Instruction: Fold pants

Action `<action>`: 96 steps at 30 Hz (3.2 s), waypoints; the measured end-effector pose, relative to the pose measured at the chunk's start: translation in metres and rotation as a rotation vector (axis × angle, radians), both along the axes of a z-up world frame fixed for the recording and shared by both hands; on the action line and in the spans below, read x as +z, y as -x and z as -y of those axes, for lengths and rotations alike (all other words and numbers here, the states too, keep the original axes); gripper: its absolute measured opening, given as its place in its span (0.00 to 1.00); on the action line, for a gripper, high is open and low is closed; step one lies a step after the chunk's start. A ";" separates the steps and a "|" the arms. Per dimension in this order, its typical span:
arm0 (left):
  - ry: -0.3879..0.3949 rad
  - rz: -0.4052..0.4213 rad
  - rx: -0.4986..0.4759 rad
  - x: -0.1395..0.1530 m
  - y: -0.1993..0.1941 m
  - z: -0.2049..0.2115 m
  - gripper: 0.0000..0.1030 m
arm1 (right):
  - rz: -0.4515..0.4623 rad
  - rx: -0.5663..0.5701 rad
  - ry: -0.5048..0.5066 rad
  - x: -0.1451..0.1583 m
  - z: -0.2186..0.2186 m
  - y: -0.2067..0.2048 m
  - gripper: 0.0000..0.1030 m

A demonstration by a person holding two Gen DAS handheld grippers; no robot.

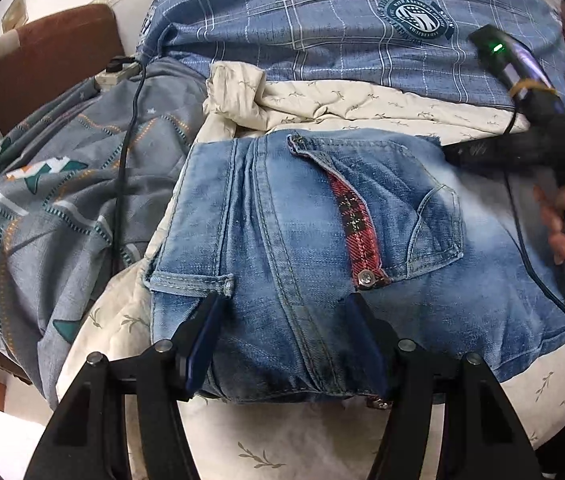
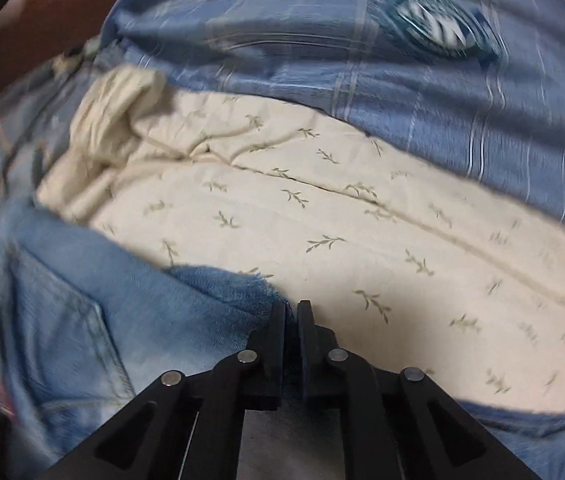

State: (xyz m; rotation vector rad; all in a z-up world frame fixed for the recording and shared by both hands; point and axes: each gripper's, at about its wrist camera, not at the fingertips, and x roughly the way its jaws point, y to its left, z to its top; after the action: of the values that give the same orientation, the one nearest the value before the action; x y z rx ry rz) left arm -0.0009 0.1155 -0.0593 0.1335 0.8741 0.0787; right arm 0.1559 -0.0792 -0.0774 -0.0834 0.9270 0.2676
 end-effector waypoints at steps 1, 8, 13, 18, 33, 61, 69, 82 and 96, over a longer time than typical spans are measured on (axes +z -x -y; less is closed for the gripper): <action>0.007 -0.002 0.003 0.000 0.000 -0.001 0.63 | -0.040 -0.011 -0.073 0.003 0.009 -0.002 0.08; 0.063 0.063 0.016 0.013 0.007 -0.006 0.63 | -0.038 -0.147 -0.459 0.050 0.098 0.033 0.08; 0.084 0.125 -0.053 0.022 0.014 0.009 0.63 | 0.000 -0.211 -0.349 0.070 0.148 0.077 0.08; 0.026 0.098 -0.105 0.014 0.014 0.034 0.63 | -0.030 -0.309 -0.331 0.047 0.188 0.113 0.08; 0.042 -0.009 -0.070 -0.005 -0.009 0.072 0.85 | -0.062 -0.360 -0.367 -0.003 0.211 0.095 0.06; 0.126 0.011 0.005 -0.001 -0.016 0.076 1.00 | 0.032 -0.425 -0.344 0.026 0.282 0.206 0.07; -0.023 -0.064 0.023 -0.022 -0.023 0.091 1.00 | -0.091 -0.419 -0.315 -0.008 0.285 0.198 0.08; -0.005 0.179 0.013 0.023 0.004 0.071 1.00 | 0.097 -0.516 -0.481 0.034 0.299 0.198 0.09; 0.060 0.009 0.280 -0.002 -0.026 0.009 1.00 | 0.001 -0.610 -0.380 -0.003 0.293 0.110 0.09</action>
State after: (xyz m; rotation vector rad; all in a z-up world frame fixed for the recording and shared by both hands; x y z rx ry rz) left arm 0.0251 0.1061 -0.0611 -0.0467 0.8816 0.3140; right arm 0.0461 -0.3726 -0.0803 0.5433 0.8450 -0.1274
